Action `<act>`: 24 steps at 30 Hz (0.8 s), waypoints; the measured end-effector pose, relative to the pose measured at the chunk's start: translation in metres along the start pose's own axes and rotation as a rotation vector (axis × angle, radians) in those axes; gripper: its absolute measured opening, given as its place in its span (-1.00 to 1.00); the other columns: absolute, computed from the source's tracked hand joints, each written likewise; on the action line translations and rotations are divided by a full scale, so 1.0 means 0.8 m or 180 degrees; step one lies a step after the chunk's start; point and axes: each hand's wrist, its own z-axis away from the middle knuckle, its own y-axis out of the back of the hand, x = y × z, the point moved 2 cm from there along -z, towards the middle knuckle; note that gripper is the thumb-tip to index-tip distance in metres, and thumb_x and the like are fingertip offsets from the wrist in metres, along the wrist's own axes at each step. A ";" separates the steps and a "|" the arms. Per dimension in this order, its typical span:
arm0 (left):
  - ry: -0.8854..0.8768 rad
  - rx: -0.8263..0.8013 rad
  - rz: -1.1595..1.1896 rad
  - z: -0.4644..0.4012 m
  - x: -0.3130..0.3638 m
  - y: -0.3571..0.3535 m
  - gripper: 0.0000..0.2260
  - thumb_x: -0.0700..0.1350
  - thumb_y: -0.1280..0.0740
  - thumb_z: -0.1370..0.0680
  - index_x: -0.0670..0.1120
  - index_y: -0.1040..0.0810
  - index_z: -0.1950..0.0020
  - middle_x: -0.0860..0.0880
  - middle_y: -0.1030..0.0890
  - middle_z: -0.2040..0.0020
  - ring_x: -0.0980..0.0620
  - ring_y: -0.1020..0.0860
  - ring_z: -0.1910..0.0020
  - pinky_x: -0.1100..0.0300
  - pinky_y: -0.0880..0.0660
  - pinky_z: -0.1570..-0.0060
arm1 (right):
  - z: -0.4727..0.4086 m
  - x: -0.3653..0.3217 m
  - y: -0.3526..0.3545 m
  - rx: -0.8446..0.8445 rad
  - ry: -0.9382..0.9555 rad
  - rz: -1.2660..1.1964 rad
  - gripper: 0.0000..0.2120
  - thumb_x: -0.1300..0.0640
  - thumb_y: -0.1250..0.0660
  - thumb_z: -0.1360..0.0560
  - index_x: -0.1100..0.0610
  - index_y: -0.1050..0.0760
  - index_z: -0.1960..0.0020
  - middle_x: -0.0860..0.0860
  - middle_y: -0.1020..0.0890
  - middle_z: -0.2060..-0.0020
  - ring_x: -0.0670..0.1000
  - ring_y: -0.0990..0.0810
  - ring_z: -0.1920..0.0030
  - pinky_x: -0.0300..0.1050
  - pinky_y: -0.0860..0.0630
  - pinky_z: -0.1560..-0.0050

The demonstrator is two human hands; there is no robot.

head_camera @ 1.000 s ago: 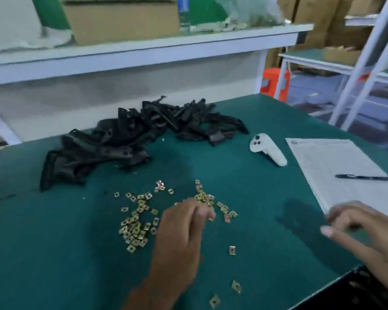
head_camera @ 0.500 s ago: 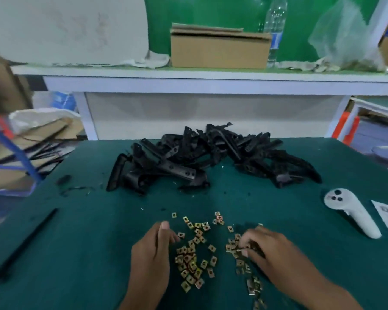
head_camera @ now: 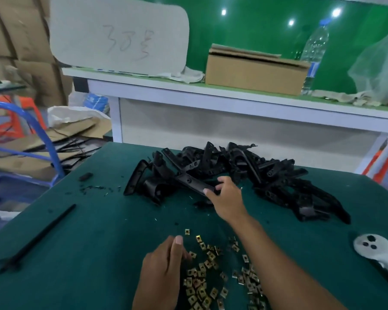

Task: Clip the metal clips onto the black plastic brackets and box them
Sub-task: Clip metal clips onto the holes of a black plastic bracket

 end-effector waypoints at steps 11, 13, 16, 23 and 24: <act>0.0006 0.0305 0.0400 -0.002 0.002 0.002 -0.46 0.27 0.06 -0.66 0.12 -0.60 0.24 0.02 -0.66 0.27 0.07 -0.60 0.26 0.28 -0.45 0.24 | 0.115 -0.001 0.067 0.1483 0.1399 -0.0368 -0.83 0.04 -0.27 -0.64 -0.25 -0.49 -0.05 -0.27 -0.55 0.00 -0.22 -0.58 0.01 -0.44 -0.43 0.04; 0.0324 0.0326 0.1360 -0.005 0.014 0.004 -0.47 0.25 -0.05 -0.63 -0.04 -0.64 0.21 -0.13 -0.69 0.28 -0.05 -0.59 0.31 0.06 -0.46 0.21 | 0.155 0.005 0.083 0.1555 0.1623 -0.0378 -0.85 -0.01 -0.25 -0.66 -0.28 -0.50 -0.05 -0.29 -0.54 -0.04 -0.17 -0.60 0.00 -0.40 -0.46 0.04; 0.1123 -0.0523 0.2834 -0.006 0.025 0.008 -0.27 0.39 -0.08 -0.49 -0.23 -0.71 0.07 -0.40 -0.65 0.17 -0.22 -0.56 0.39 0.07 -0.44 0.39 | 0.197 0.016 0.088 0.1740 0.2044 -0.0300 -0.89 0.00 -0.29 -0.59 -0.17 -0.56 -0.07 -0.29 -0.53 -0.06 -0.20 -0.58 -0.09 -0.41 -0.44 -0.07; 0.1631 -0.2170 0.4220 0.004 0.033 0.015 -0.34 0.38 -0.22 -0.57 0.09 -0.27 -0.59 -0.23 -0.61 -0.12 -0.17 -0.58 0.01 -0.04 -0.51 0.02 | 0.207 0.035 0.071 0.1340 0.2268 -0.0126 -0.91 0.04 -0.32 -0.60 -0.05 -0.58 -0.07 -0.26 -0.51 -0.10 -0.29 -0.56 -0.09 -0.43 -0.49 -0.04; 0.1685 -0.1943 0.4112 0.003 0.028 0.013 -0.37 0.37 -0.34 -0.51 0.07 -0.45 -0.49 -0.21 -0.61 0.00 -0.16 -0.57 0.11 -0.03 -0.52 0.12 | 0.206 0.037 0.069 0.1218 0.2306 -0.0065 -0.91 0.00 -0.32 -0.62 -0.06 -0.58 -0.07 -0.27 -0.51 -0.10 -0.28 -0.57 -0.07 -0.38 -0.52 -0.01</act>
